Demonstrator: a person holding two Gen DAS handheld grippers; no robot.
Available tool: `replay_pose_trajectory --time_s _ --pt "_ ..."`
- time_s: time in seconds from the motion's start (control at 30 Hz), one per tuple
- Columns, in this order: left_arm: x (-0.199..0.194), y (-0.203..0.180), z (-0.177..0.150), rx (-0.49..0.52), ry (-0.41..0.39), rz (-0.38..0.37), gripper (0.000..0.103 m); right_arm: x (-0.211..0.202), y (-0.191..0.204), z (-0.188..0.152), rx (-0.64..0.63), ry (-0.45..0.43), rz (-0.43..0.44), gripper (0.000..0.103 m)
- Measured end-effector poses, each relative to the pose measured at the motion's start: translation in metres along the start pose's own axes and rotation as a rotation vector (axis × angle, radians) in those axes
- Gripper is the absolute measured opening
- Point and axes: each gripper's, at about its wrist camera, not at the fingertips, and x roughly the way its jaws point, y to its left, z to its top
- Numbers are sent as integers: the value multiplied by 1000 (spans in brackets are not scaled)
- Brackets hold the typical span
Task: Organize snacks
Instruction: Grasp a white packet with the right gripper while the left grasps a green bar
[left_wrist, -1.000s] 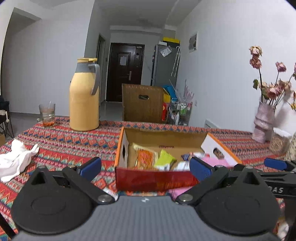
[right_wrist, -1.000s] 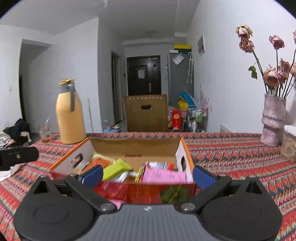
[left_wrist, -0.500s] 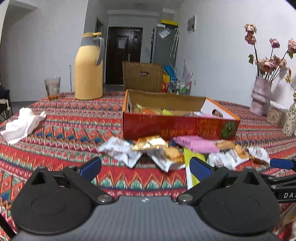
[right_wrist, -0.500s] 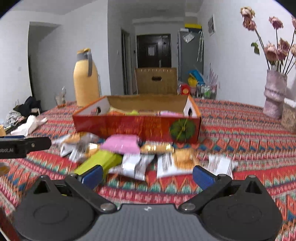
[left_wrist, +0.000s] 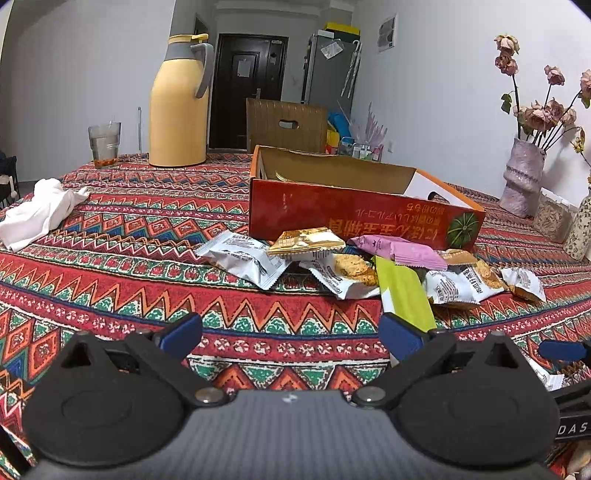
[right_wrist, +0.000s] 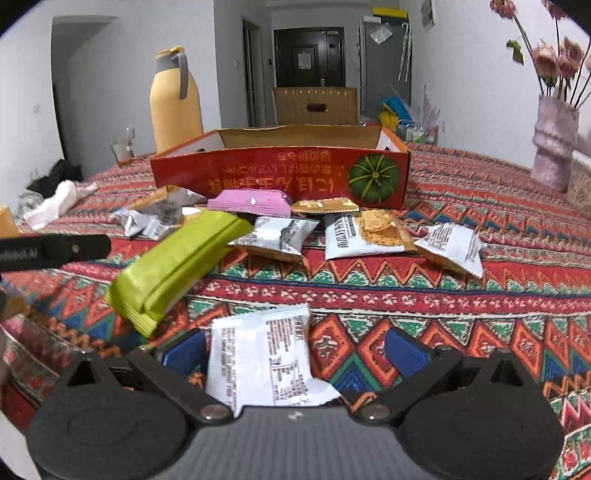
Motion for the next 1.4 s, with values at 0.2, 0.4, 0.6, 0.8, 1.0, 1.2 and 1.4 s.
replay_pose_trajectory --time_s 0.2,0.4,0.6,0.8,1.0,1.2,1.4 --pt "1 -1 -1 -4 6 -7 103 0 5 -2 -2 -8 -23 102" --pt "3 2 -1 -22 14 -18 103 -8 10 -2 -37 -31 20 65" --pt "2 3 -1 -23 15 -18 103 -14 15 -1 -48 -51 51 43" --pt "3 2 -1 -24 17 -14 103 -21 7 5 -22 -102 45 41" --pt "0 1 -1 -12 9 -18 103 -25 -5 16 0 -168 16 41" --pt "0 -8 3 23 21 -1 103 -23 -23 31 17 -216 -18 41" --pt "2 -24 15 50 59 -53 103 -18 -41 50 23 -268 -39 41"
